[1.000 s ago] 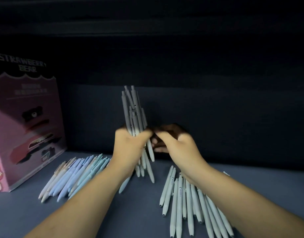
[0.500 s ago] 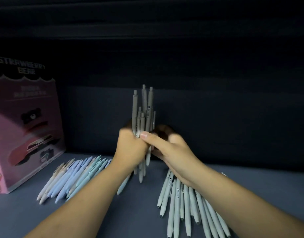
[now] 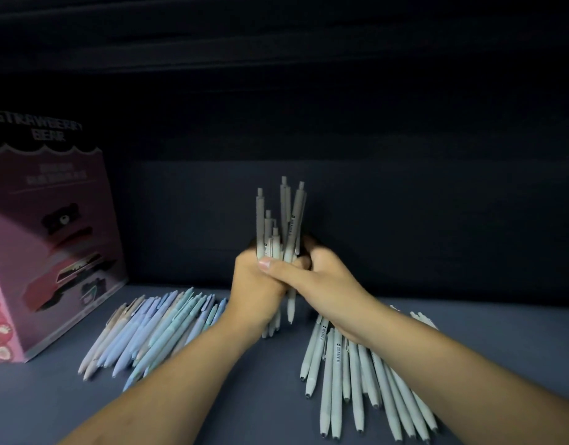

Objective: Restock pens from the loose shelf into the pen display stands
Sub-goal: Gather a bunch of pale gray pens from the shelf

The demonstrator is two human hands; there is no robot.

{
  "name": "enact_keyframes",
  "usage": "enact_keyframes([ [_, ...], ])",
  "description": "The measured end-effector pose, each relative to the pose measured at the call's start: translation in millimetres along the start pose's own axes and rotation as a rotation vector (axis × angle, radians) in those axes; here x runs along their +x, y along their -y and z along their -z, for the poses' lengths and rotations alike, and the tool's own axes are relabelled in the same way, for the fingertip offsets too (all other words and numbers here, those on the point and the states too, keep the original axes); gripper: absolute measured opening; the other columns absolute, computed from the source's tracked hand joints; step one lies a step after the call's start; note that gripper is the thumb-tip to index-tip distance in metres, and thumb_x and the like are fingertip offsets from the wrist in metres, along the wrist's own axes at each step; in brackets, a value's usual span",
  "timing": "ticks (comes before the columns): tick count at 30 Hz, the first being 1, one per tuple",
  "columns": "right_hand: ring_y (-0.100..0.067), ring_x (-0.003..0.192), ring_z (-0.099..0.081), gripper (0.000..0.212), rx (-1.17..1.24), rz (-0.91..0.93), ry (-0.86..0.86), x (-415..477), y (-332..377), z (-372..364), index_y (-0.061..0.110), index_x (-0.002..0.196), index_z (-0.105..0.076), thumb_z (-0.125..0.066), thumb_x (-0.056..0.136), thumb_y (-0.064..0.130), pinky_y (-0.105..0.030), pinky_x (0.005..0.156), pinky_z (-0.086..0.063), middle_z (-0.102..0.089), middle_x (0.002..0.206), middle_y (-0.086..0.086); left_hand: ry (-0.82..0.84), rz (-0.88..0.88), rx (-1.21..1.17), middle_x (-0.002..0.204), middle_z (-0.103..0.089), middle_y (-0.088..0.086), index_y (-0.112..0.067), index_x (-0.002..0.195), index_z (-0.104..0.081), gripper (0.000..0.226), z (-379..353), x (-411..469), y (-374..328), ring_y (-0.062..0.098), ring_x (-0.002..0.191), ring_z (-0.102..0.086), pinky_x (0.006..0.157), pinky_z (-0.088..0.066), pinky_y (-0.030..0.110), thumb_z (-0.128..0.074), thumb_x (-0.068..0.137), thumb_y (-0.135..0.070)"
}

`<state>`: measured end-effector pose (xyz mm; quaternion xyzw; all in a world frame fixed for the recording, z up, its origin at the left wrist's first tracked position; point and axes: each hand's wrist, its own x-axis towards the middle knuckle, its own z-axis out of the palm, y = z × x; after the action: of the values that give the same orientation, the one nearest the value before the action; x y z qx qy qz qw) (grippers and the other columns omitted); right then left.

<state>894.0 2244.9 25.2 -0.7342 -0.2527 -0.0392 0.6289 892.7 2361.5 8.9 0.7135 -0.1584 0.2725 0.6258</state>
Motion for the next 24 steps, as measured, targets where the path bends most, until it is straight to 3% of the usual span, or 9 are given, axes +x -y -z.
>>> enact_keyframes([
  [3,-0.003,0.103,-0.070,0.054,-0.071,-0.025,0.010,-2.4,-4.1,-1.0,0.026,0.126,-0.060,-0.077,0.080,0.050,-0.035,0.098,-0.056,-0.075,0.108,0.005,0.049,0.092,-0.054,0.064,-0.062,0.011,0.007,0.069,-0.056,0.017,-0.4,-3.8,-1.4,0.017,0.062,-0.063,0.055,-0.052,0.032,-0.061,0.086,0.007],
  [5,-0.003,0.102,-0.070,0.039,-0.104,-0.039,0.013,-3.5,-6.0,-0.2,0.030,0.115,-0.064,-0.076,0.083,0.049,-0.035,0.099,-0.055,-0.076,0.106,0.005,0.102,0.148,-0.071,0.068,-0.068,0.008,-0.001,0.071,-0.063,0.020,0.7,-5.2,0.3,0.016,0.068,-0.069,0.060,-0.056,0.031,-0.058,0.087,0.009],
  [8,-0.004,0.103,-0.070,0.023,-0.149,-0.016,-0.020,-3.3,-5.0,3.6,0.029,0.107,-0.068,-0.074,0.088,0.041,-0.035,0.099,-0.055,-0.076,0.107,0.006,0.171,0.180,-0.019,0.076,-0.072,0.023,0.008,0.084,-0.067,0.015,-0.7,-6.3,5.1,0.024,0.073,-0.072,0.065,-0.060,0.040,-0.053,0.086,0.011],
  [11,-0.003,0.096,-0.071,0.018,-0.160,0.005,-0.057,-3.7,-1.8,5.3,0.027,0.103,-0.071,-0.073,0.089,0.038,-0.033,0.094,-0.057,-0.077,0.100,0.007,0.181,0.200,-0.010,0.061,-0.067,0.019,0.013,0.080,-0.063,0.016,-3.5,-8.7,6.8,0.019,0.056,-0.068,0.048,-0.053,0.027,-0.048,0.085,0.016],
  [15,-0.003,0.091,-0.072,0.025,-0.126,0.033,-0.063,-2.2,2.5,5.1,0.028,0.106,-0.069,-0.079,0.084,0.035,-0.024,0.081,-0.057,-0.077,0.097,0.008,0.107,0.155,-0.019,0.055,-0.063,0.013,0.010,0.069,-0.060,0.024,-6.4,-10.4,0.1,0.017,0.052,-0.064,0.043,-0.049,0.022,-0.043,0.082,0.021],
  [18,-0.002,0.093,-0.072,0.037,-0.045,0.003,-0.059,3.3,7.8,2.1,0.027,0.109,-0.068,-0.086,0.077,0.031,-0.024,0.088,-0.057,-0.077,0.100,0.008,0.049,0.148,-0.036,0.047,-0.060,-0.002,-0.003,0.067,-0.058,0.034,-10.1,-11.1,0.7,0.005,0.041,-0.058,0.036,-0.038,0.013,-0.040,0.085,0.020],
  [21,-0.004,0.093,-0.071,0.044,-0.089,-0.032,-0.076,11.0,10.0,-2.7,0.026,0.109,-0.067,-0.089,0.072,0.033,-0.026,0.090,-0.057,-0.075,0.099,0.008,0.030,0.157,-0.067,0.060,-0.069,-0.001,-0.007,0.077,-0.064,0.032,-10.3,-11.6,4.6,0.012,0.060,-0.070,0.045,-0.047,0.017,-0.047,0.086,0.018],
  [24,-0.007,0.088,-0.072,0.038,-0.117,-0.038,-0.139,14.5,7.1,-4.2,0.022,0.102,-0.067,-0.089,0.072,0.032,-0.030,0.088,-0.059,-0.075,0.095,0.004,0.130,0.212,-0.109,0.083,-0.078,0.009,-0.007,0.091,-0.070,0.026,-6.7,-11.1,10.3,0.021,0.086,-0.077,0.070,-0.059,0.030,-0.057,0.087,0.015],
])
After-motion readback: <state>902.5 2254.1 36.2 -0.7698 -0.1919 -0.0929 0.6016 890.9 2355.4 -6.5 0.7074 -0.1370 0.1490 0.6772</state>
